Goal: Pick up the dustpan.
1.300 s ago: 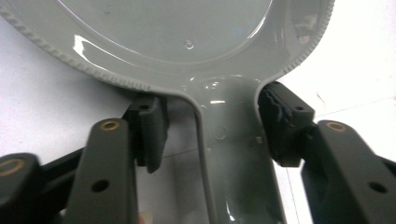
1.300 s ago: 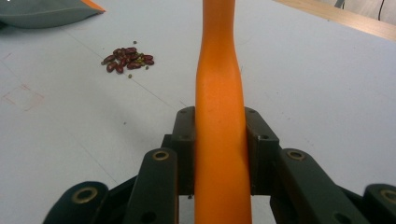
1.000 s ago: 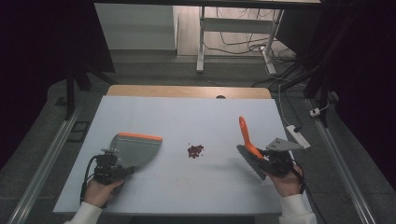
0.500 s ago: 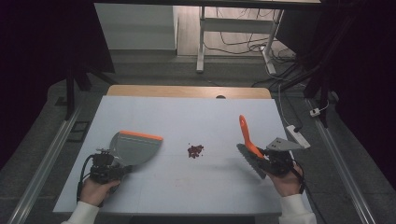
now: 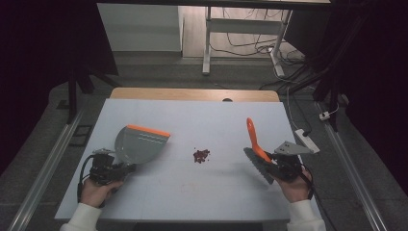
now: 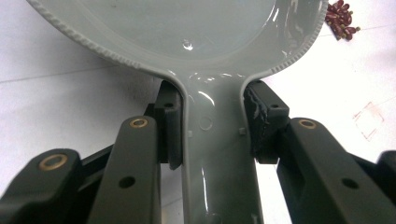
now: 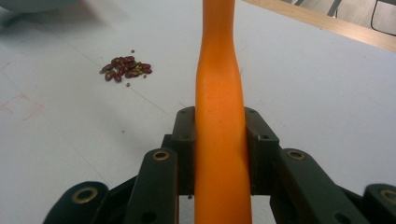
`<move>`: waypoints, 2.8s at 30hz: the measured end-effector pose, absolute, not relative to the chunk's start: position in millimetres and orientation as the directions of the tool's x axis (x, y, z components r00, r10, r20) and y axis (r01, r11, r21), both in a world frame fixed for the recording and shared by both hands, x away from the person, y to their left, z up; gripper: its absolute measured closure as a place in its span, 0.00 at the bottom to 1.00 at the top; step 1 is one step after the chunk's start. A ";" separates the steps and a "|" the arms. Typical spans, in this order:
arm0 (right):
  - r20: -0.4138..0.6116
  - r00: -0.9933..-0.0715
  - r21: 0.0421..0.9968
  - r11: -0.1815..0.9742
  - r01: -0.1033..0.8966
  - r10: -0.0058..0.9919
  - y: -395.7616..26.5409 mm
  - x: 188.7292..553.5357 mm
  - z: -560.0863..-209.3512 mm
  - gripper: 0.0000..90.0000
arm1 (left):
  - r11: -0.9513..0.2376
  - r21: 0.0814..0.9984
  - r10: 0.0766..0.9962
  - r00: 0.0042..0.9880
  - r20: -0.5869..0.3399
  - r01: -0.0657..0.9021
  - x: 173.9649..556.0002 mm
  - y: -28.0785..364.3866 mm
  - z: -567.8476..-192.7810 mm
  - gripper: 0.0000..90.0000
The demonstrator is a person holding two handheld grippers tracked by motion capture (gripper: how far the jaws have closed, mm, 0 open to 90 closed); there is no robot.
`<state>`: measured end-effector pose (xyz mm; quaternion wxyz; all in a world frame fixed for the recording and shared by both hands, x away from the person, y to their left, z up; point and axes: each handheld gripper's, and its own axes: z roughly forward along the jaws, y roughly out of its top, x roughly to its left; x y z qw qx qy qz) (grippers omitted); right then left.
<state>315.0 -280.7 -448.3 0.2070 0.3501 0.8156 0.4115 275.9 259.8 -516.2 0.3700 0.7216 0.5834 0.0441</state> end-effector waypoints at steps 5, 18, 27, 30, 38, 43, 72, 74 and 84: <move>-0.048 -0.665 0.816 0.414 0.405 0.745 -281.9 316.9 -448.6 0.78 | -0.079 0.599 0.866 0.352 -0.354 0.797 291.9 258.2 -514.7 0.68; -0.058 -0.662 0.810 0.423 0.406 0.747 -273.0 322.2 -448.6 0.78 | -0.164 0.661 0.826 0.468 -0.313 0.732 312.5 266.0 -507.1 0.68; -0.041 -0.660 0.820 0.402 0.406 0.750 -266.3 328.5 -446.6 0.78 | -0.215 0.700 0.781 0.550 -0.295 0.681 303.1 272.4 -495.6 0.68; -0.043 -0.663 0.822 0.403 0.401 0.747 -263.8 330.3 -445.0 0.78 | -0.232 0.701 0.770 0.567 -0.290 0.674 300.9 272.0 -493.9 0.68; -0.012 -0.655 0.826 0.377 0.419 0.755 -259.1 336.0 -443.5 0.78 | -0.261 0.699 0.750 0.596 -0.287 0.665 298.6 269.9 -492.3 0.68; 0.004 -0.647 0.830 0.359 0.427 0.762 -255.0 341.5 -437.9 0.78 | -0.274 0.698 0.740 0.609 -0.287 0.662 299.5 268.5 -492.6 0.68; 0.016 -0.678 0.859 0.337 0.386 0.735 -212.7 380.4 -430.7 0.78 | -0.438 0.665 0.670 0.713 -0.207 0.605 288.3 258.1 -482.2 0.68; -0.002 -0.685 0.854 0.358 0.378 0.728 -211.6 383.9 -432.0 0.78 | -0.455 0.657 0.660 0.723 -0.205 0.602 284.5 257.1 -482.0 0.68; 0.001 -0.699 0.845 0.374 0.383 0.715 -204.9 386.2 -438.3 0.78 | -0.534 0.621 0.608 0.771 -0.191 0.574 280.1 246.7 -485.2 0.68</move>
